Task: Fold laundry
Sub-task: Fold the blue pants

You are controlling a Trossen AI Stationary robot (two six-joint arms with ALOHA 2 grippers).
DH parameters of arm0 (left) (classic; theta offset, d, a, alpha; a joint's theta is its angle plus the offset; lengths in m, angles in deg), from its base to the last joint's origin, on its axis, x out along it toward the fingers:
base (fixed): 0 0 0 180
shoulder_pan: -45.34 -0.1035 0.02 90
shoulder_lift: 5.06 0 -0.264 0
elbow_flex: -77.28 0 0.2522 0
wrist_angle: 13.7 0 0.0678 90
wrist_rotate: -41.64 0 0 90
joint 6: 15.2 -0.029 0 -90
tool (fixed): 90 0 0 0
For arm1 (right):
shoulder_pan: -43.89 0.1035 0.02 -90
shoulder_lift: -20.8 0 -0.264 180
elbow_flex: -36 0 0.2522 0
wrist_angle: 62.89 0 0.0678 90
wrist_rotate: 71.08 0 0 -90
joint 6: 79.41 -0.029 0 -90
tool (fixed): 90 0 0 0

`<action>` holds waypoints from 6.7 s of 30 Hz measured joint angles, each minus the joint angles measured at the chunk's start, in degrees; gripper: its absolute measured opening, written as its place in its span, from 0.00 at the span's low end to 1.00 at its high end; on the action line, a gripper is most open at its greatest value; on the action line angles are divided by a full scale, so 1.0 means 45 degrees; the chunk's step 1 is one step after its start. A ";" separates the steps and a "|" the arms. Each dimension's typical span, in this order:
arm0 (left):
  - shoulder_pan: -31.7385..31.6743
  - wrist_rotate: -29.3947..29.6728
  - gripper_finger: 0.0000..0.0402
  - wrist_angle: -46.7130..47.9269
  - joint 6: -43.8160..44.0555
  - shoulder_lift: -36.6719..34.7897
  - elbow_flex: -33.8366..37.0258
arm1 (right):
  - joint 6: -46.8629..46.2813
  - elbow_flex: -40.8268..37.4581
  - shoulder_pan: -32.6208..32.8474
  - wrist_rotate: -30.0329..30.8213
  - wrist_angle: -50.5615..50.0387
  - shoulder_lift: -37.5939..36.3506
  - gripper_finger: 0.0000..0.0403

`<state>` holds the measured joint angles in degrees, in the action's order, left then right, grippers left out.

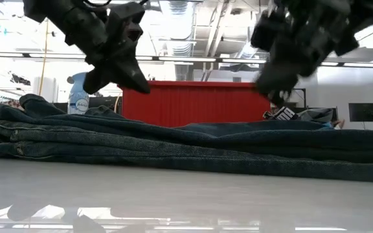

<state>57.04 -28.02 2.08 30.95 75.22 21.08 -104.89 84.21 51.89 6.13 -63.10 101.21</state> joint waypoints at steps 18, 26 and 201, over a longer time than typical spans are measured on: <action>-0.0049 -0.0245 0.00 0.6424 0.3417 0.0972 -0.0040 | -0.0989 0.0043 0.0458 -0.0411 0.0494 0.3764 0.03; 0.0294 0.0097 0.00 1.1124 0.5472 0.0356 -0.0058 | -0.0703 0.0039 0.0430 -0.0429 0.0042 0.3775 0.04; -0.2558 -0.0477 0.00 -0.8252 0.0904 0.3673 0.2307 | -0.1910 0.0237 -0.2435 -0.2016 -0.3887 0.1994 0.08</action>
<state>45.53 -30.16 -35.06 35.01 91.75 31.47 -113.48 85.28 40.93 -2.95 -80.59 110.18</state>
